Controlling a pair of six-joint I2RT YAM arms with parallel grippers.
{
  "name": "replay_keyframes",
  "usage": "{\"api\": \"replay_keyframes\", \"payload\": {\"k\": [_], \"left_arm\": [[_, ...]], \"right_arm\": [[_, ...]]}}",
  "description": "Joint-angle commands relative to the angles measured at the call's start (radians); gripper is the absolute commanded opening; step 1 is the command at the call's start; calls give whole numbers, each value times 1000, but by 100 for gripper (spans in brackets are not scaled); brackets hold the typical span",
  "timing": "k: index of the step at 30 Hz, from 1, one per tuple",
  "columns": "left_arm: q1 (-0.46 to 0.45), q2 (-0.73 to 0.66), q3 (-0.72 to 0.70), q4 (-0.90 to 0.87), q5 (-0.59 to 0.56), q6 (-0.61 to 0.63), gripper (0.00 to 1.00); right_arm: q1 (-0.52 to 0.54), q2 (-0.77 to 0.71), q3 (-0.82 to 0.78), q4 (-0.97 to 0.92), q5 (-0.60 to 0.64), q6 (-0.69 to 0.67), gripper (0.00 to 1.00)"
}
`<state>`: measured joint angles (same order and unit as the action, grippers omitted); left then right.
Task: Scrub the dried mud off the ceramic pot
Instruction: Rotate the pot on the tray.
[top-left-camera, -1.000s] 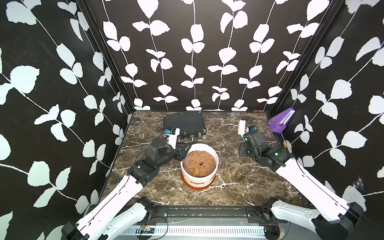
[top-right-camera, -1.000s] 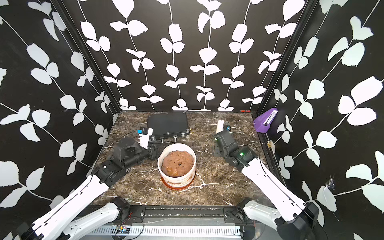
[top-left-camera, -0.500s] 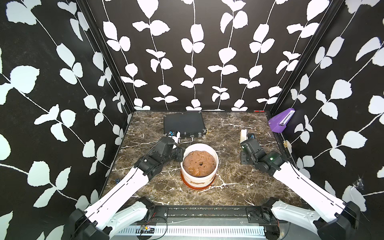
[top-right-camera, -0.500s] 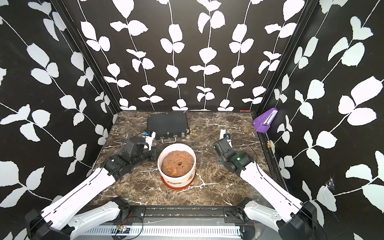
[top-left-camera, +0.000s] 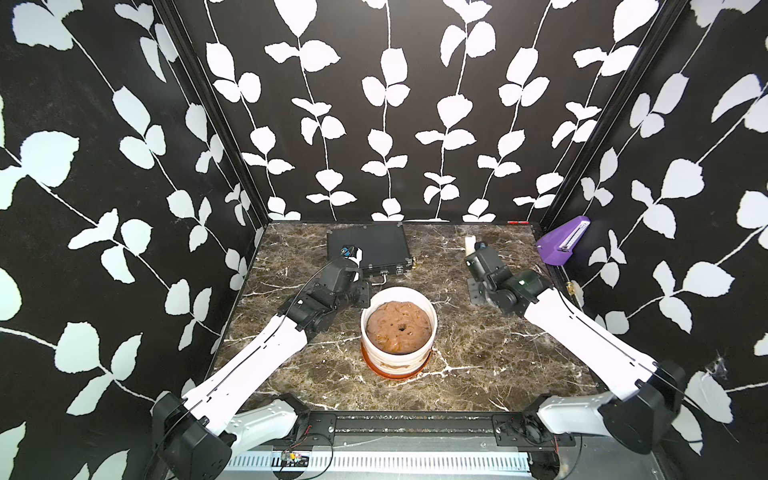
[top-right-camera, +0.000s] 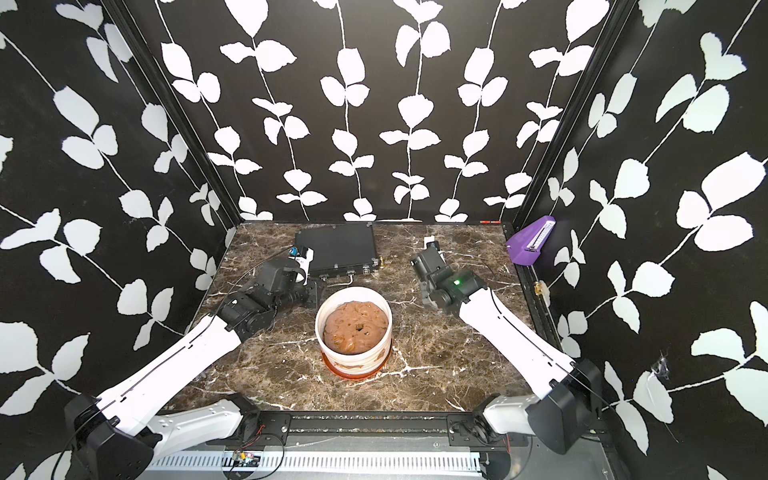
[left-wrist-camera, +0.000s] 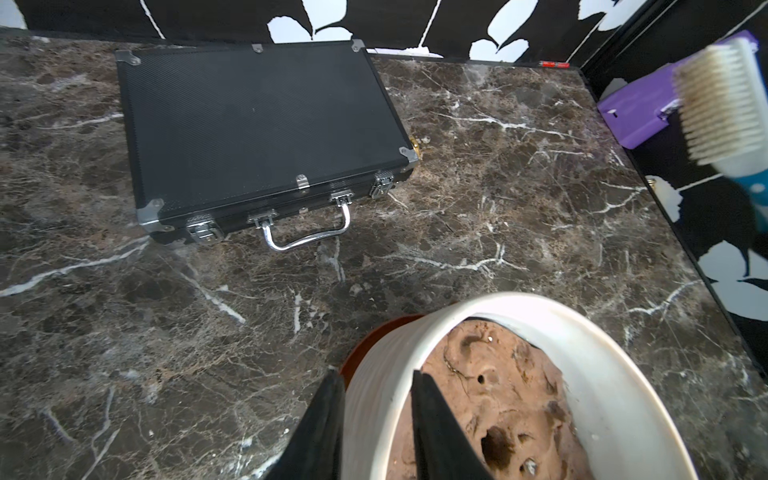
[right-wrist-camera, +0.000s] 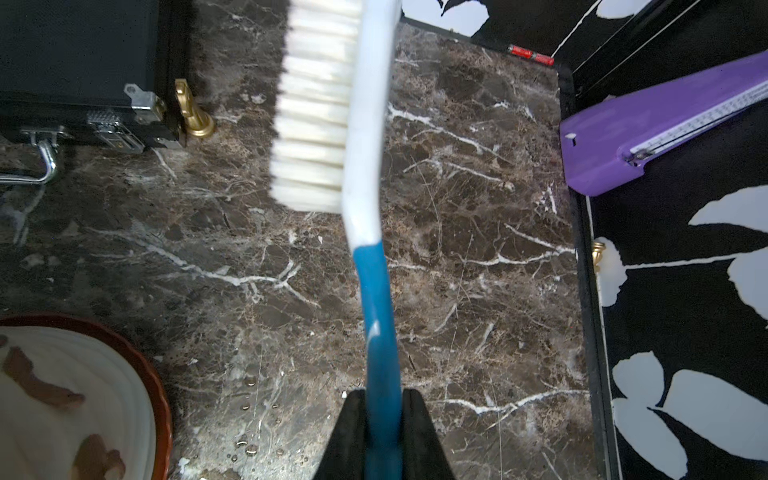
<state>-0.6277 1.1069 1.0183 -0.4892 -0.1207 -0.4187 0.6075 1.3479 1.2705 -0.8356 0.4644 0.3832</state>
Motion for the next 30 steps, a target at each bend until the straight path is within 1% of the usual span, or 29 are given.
{"api": "replay_keyframes", "payload": {"k": [1, 4, 8, 11, 13, 15, 17, 19, 21, 24, 27, 30], "left_arm": [[-1, -71, 4, -25, -72, 14, 32], [-1, -115, -50, -24, -73, 20, 34], [-1, -98, -40, -69, -2, 57, 33], [-1, -104, -54, -60, 42, 65, 33], [-1, -122, -81, -38, 73, 60, 34], [-1, -148, -112, -15, 117, 63, 37], [-2, -165, -126, -22, 126, 80, 39], [-2, -177, -125, -47, 116, 84, 38], [-2, -185, -118, -77, 120, 64, 36], [-2, -206, -123, -111, 145, 35, 35], [-1, -244, -144, -131, 125, 26, 34], [-1, -280, -161, -144, 87, 25, 33]], "right_arm": [[-5, 21, 31, -48, 31, -3, 0], [-5, -8, 24, -63, 63, 48, 0], [-5, -98, -57, -41, 93, 81, 0], [-5, -169, -121, -10, 139, 104, 0], [-5, -213, -144, -14, 175, 149, 0], [-10, -257, -157, -48, 214, 235, 0], [-22, -268, -159, -74, 197, 291, 0], [-23, -245, -147, -97, 174, 315, 0], [-23, -211, -128, -138, 145, 342, 0], [-23, -201, -131, -157, 104, 364, 0], [-23, -208, -151, -174, 90, 365, 0], [-23, -203, -167, -171, 65, 328, 0]]}}
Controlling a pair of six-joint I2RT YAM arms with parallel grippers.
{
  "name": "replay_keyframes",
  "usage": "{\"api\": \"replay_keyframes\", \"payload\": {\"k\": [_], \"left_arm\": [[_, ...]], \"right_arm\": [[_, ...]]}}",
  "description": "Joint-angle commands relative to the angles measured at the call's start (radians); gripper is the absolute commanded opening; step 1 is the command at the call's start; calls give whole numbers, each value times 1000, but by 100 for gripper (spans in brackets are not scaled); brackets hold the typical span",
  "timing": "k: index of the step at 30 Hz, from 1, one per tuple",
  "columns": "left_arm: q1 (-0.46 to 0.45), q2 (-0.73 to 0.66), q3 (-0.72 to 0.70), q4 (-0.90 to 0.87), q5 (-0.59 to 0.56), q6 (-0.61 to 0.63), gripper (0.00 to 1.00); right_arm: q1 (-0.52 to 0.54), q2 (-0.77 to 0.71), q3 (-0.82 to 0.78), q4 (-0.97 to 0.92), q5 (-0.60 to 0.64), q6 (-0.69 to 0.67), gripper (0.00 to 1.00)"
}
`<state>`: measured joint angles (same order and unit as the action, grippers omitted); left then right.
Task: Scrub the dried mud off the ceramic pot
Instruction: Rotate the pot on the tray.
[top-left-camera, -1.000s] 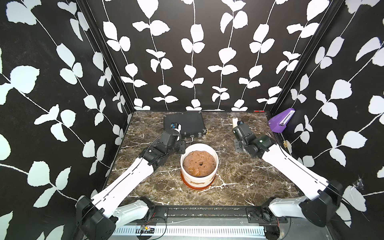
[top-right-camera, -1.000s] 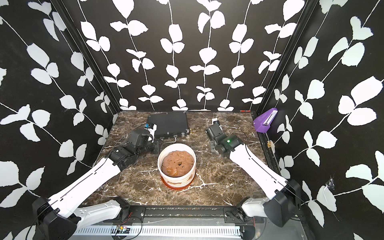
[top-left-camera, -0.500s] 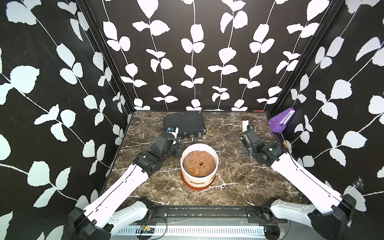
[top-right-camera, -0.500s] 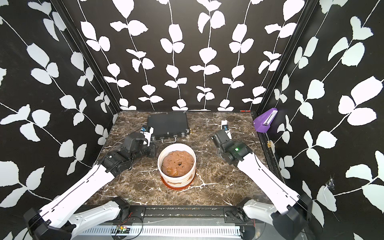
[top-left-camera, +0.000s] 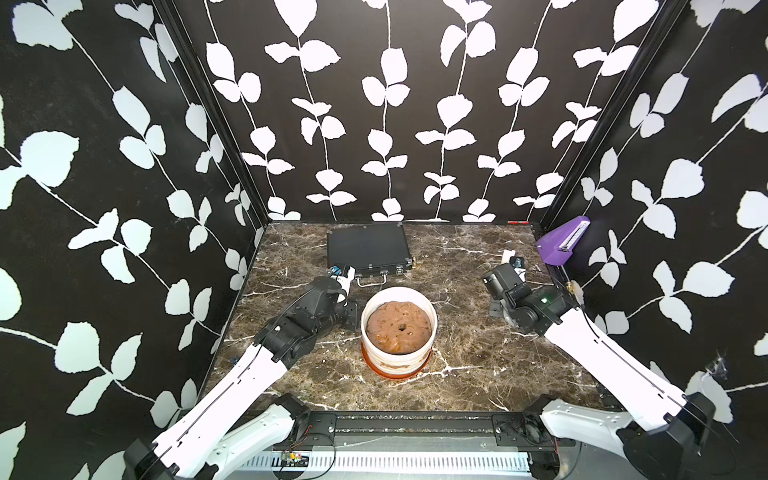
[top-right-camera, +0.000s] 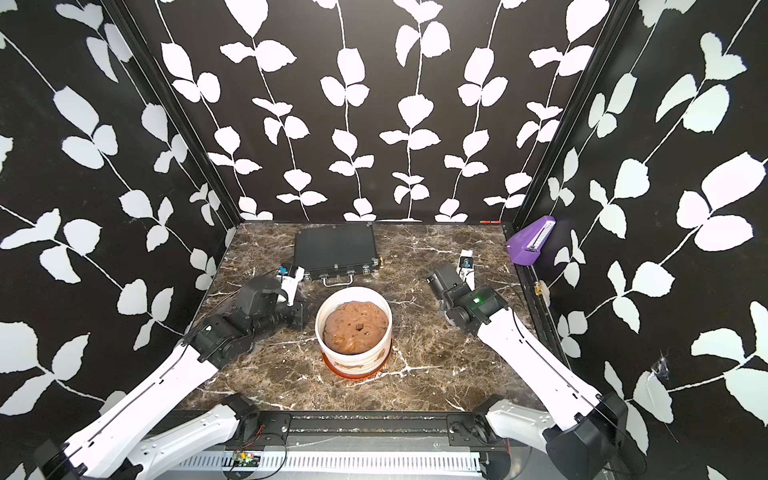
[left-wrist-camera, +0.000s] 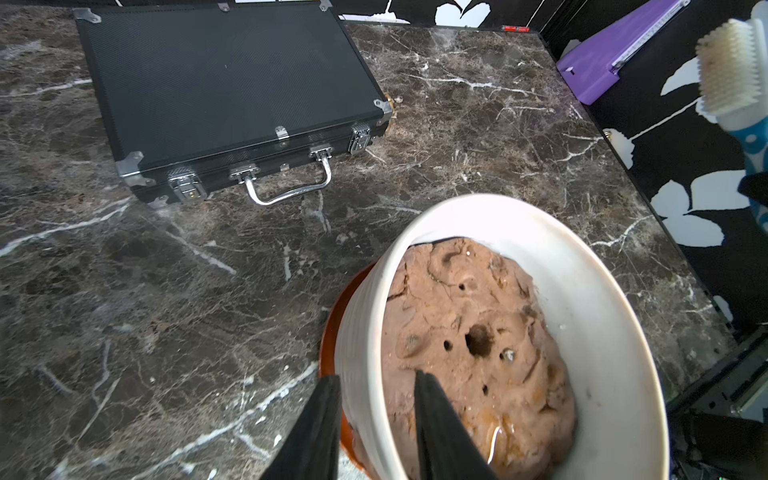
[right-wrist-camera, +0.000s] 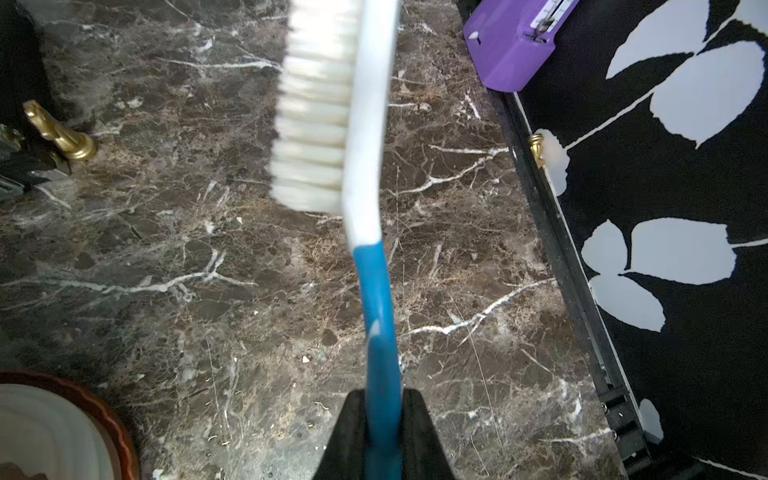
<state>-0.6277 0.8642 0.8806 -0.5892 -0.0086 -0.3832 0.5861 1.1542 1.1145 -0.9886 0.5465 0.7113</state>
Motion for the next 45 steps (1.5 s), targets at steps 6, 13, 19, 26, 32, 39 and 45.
{"api": "replay_keyframes", "payload": {"k": [6, 13, 19, 26, 32, 39, 45], "left_arm": [[-4, -74, -51, -49, -95, -5, 37], [-1, 37, 31, -49, -78, 12, 37], [-1, 122, 85, -24, -73, 33, 39], [-1, 189, 117, -37, -46, 70, 47], [-1, 246, 134, -42, 21, 83, 47], [-14, 310, 161, -77, 44, 117, 47], [-20, 325, 156, -78, 35, 136, 50]], "right_arm": [[5, 11, -19, 15, -60, -80, 0], [45, -25, -68, 5, -12, -95, 0], [106, -40, -96, -23, 31, -68, 0], [217, 11, -111, -100, 205, -3, 0], [216, -88, -158, -8, 95, -20, 0], [218, -34, -132, -72, 21, 9, 0], [223, -20, -122, -77, -5, 1, 0]]}}
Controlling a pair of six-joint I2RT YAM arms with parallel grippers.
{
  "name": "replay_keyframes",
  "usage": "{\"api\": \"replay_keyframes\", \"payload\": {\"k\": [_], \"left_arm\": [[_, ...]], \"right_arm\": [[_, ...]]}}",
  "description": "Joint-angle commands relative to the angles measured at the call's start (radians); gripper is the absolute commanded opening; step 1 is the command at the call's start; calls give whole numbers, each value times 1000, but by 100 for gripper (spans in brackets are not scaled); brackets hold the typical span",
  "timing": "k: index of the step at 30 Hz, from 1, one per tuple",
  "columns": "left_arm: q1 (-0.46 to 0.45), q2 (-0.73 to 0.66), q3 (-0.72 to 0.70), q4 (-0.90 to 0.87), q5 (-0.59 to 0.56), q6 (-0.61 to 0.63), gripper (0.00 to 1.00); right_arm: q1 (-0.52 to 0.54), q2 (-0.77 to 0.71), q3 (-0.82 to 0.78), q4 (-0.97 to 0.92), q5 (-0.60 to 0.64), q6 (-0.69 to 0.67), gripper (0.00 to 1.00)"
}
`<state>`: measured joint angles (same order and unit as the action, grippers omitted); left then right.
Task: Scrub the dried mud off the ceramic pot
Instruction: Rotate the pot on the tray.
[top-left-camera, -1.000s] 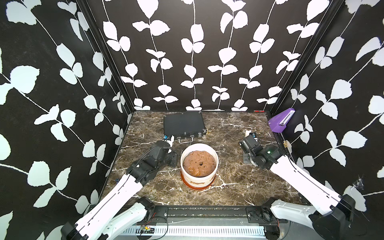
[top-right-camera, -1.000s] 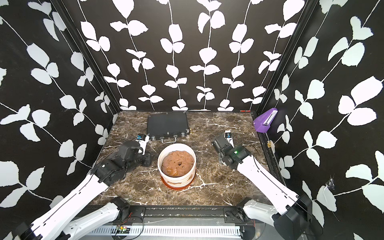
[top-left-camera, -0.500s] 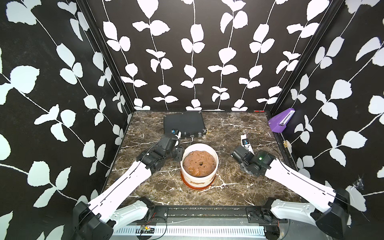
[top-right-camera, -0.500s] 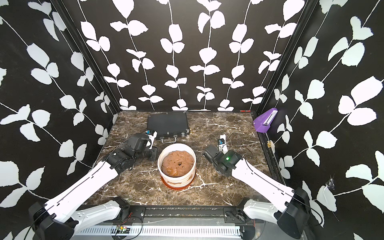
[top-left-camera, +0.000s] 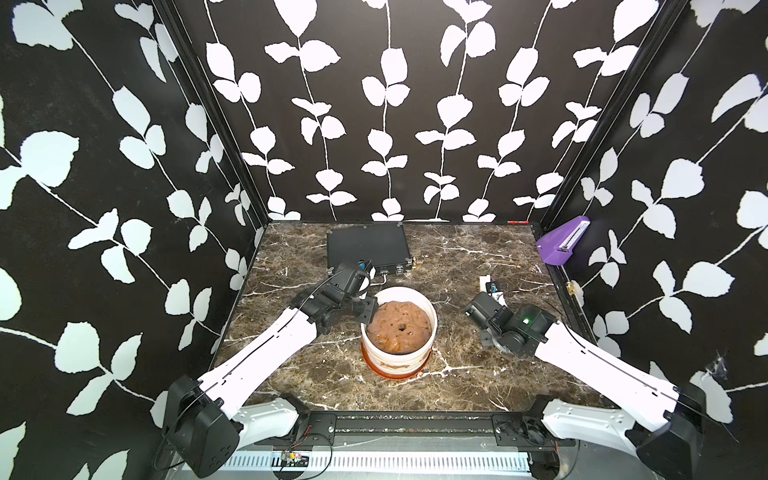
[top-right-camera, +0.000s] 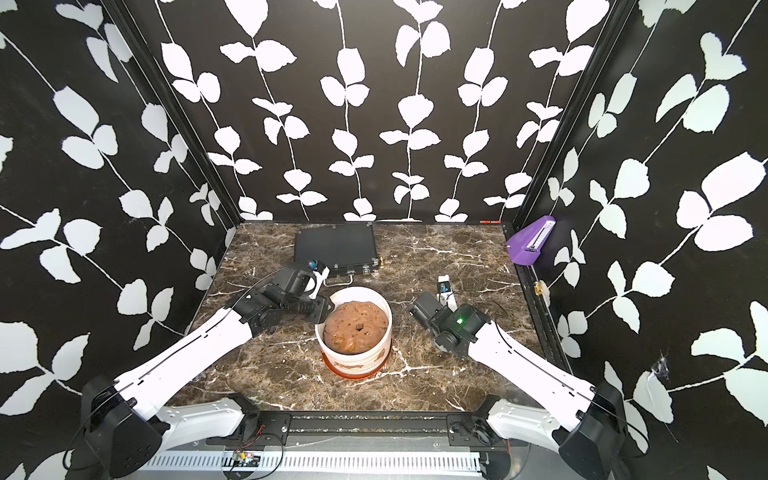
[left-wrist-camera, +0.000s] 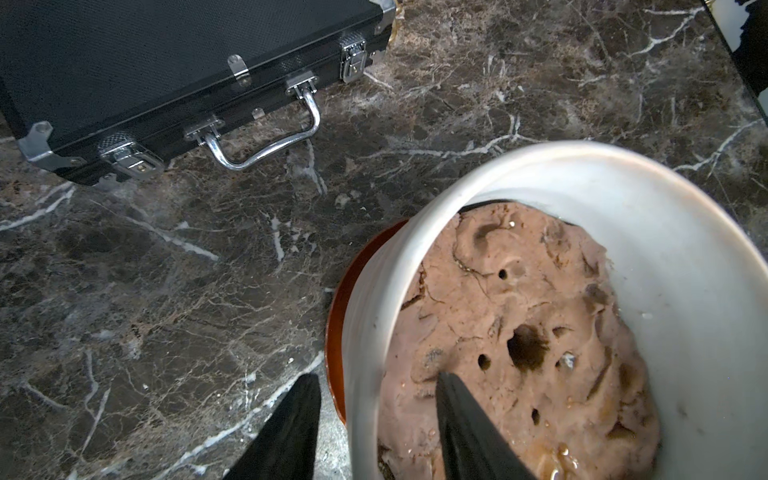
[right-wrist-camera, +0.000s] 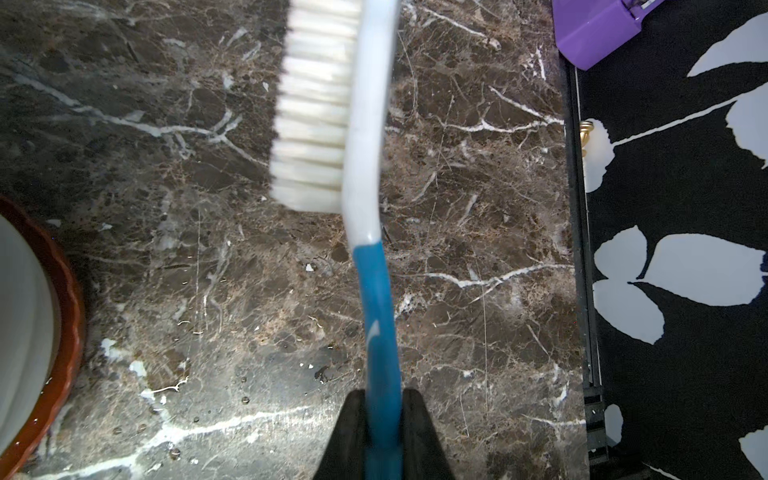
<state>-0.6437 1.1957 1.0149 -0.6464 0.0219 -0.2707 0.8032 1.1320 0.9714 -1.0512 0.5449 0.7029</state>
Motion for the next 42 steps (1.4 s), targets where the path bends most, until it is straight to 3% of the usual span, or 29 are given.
{"api": "replay_keyframes", "payload": {"k": [1, 7, 14, 22, 27, 32, 42], "left_arm": [[-4, -2, 24, -10, 0, 27, 50], [-4, 65, 81, 5, -17, 44, 48], [-4, 122, 125, 17, 2, 61, 39], [-4, 116, 115, 17, 0, 48, 34], [-3, 112, 96, 27, -27, 22, 24], [-4, 91, 83, 29, -76, -2, 1], [-6, 39, 48, 26, -108, -15, 0]], "right_arm": [[5, 1, 24, -9, -6, 6, 0], [5, 26, 39, -4, -26, -2, 0], [5, 21, 32, 6, -36, -9, 0], [45, 23, 31, 40, -110, -46, 0], [72, 2, 25, 41, -111, -46, 0], [85, 9, 41, 22, -94, -43, 0], [100, 36, 26, 30, -88, -29, 0]]}}
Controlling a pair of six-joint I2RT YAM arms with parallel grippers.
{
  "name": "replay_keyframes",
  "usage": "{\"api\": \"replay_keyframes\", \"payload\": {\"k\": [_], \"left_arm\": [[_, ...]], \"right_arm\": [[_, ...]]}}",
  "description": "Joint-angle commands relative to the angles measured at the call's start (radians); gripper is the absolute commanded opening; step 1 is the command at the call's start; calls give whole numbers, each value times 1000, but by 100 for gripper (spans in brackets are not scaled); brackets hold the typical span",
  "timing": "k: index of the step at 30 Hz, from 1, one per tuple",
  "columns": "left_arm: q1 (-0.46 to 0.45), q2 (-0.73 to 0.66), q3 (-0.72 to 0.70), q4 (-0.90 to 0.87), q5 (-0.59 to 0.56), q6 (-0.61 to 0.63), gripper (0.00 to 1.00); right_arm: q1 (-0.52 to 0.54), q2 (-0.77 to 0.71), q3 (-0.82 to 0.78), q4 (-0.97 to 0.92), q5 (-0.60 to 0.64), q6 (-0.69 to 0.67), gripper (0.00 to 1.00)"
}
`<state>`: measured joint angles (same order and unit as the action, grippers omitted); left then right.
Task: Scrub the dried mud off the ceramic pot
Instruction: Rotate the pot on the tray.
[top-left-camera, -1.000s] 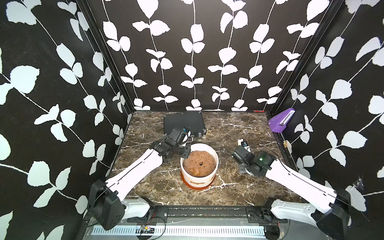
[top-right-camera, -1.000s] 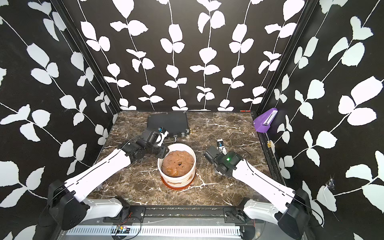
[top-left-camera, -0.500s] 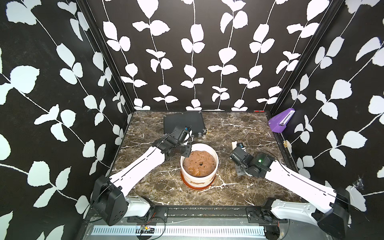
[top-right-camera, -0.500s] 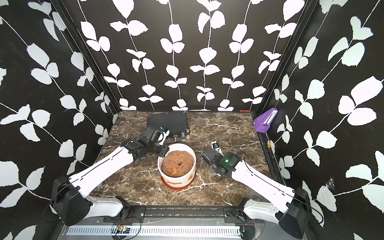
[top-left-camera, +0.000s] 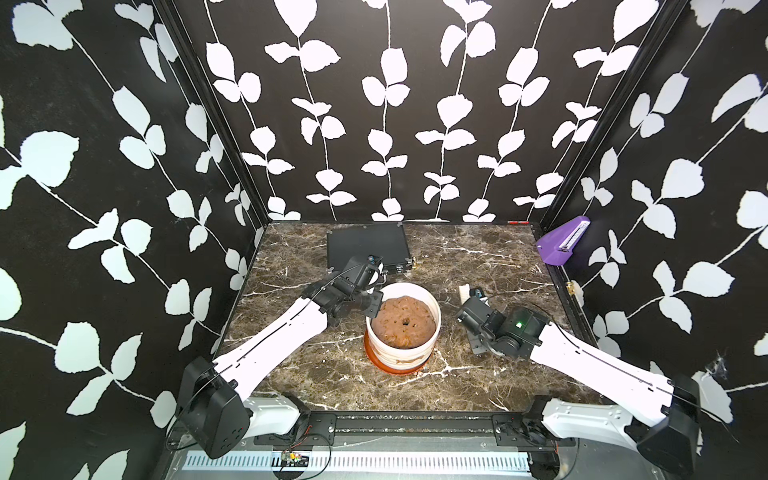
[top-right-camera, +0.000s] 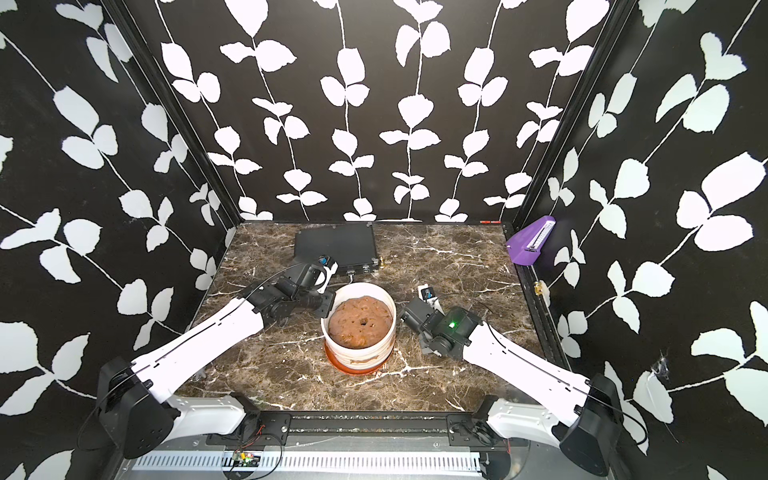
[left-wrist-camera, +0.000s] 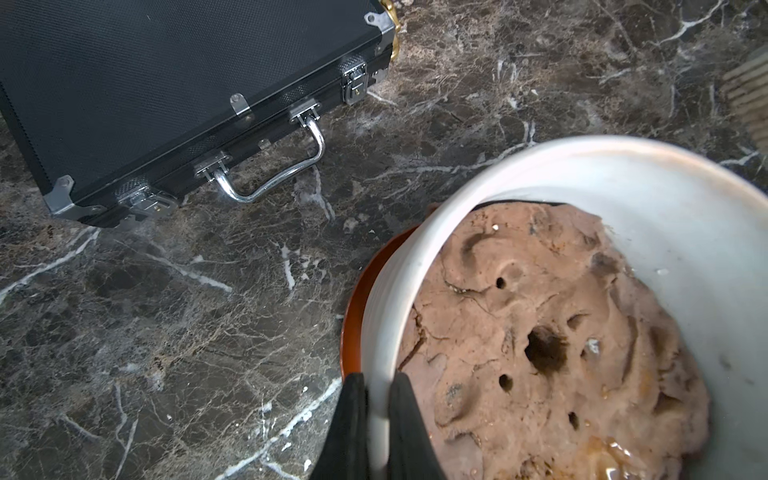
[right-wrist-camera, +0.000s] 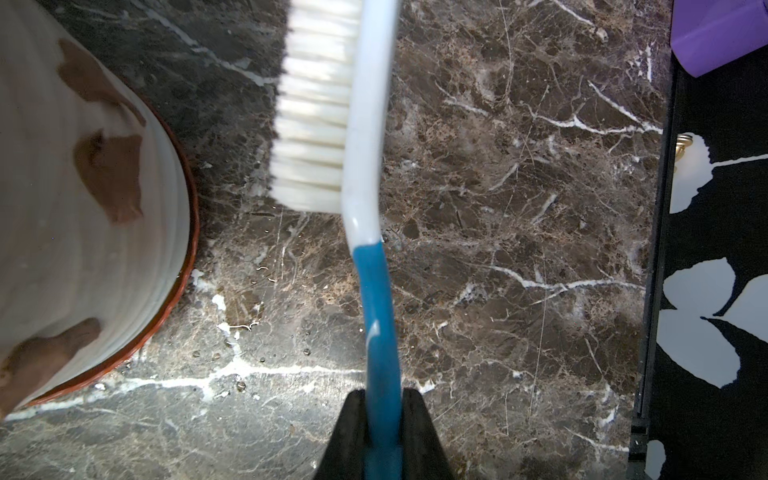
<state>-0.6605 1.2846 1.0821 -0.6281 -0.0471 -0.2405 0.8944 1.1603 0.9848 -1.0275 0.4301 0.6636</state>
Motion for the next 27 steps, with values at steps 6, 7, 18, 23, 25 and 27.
{"api": "replay_keyframes", "payload": {"k": [6, 7, 18, 23, 25, 27], "left_arm": [[14, -67, -31, -5, -88, -37, 0], [13, -68, -32, -7, -93, -35, 0], [13, -70, -26, 2, -54, -11, 0], [13, -30, 8, 4, -50, 5, 6], [13, -6, 25, 1, -59, 17, 17], [13, 8, 44, -11, -61, 16, 19]], "right_arm": [[11, 39, 3, 78, -91, -21, 0], [13, 46, -8, 87, -85, -14, 0], [18, 61, -100, 146, -56, 27, 0], [18, 97, -103, 145, -33, 44, 0], [17, 85, -108, 153, -30, 44, 0], [18, 72, -110, 156, -31, 40, 0]]}}
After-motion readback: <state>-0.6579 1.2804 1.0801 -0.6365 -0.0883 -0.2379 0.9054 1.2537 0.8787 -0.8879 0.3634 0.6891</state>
